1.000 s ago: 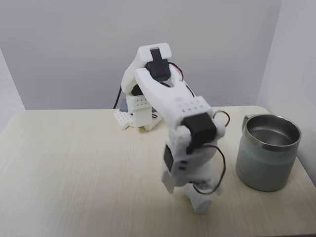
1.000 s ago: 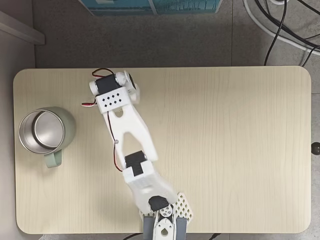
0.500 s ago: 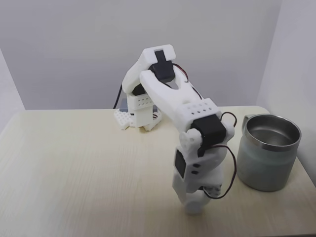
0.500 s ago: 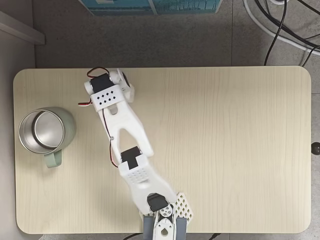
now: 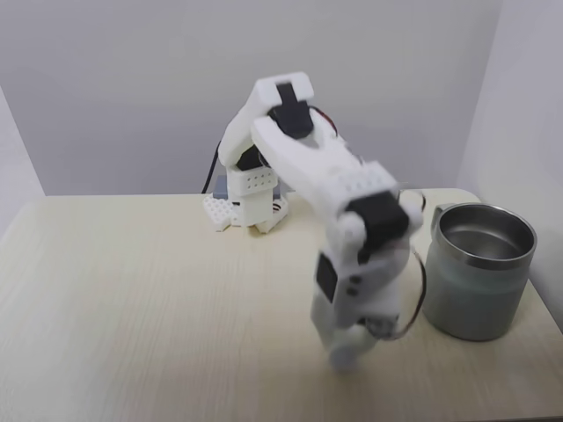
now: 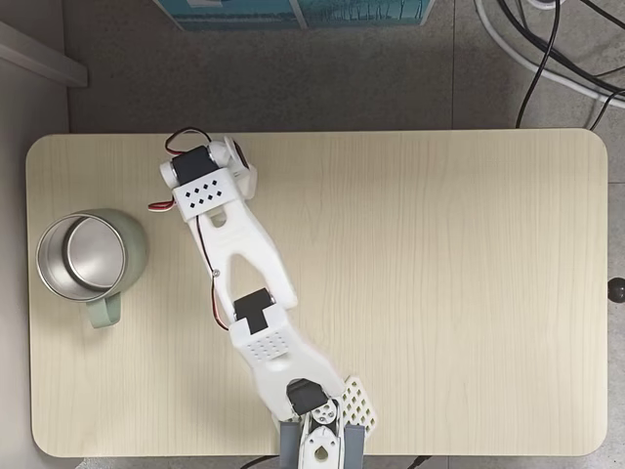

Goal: Grasp a dressing and put it in the cup.

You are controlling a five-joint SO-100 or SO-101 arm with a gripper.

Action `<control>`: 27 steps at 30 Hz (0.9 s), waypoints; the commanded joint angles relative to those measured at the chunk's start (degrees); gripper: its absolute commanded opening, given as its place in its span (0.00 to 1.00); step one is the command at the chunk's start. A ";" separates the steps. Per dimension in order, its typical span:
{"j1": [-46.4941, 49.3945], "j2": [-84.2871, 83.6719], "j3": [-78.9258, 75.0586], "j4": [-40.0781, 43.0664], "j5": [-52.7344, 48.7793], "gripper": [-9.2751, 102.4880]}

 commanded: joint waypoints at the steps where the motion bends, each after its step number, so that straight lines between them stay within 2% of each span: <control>1: -0.88 -10.28 -0.88 2.46 0.97 0.08; 7: -2.55 -22.50 -1.58 7.82 2.72 0.08; 13: -3.16 -29.18 4.92 15.12 3.87 0.08; 20: -4.48 -34.45 5.45 15.47 6.06 0.08; 27: -13.89 -33.40 9.84 15.47 15.91 0.08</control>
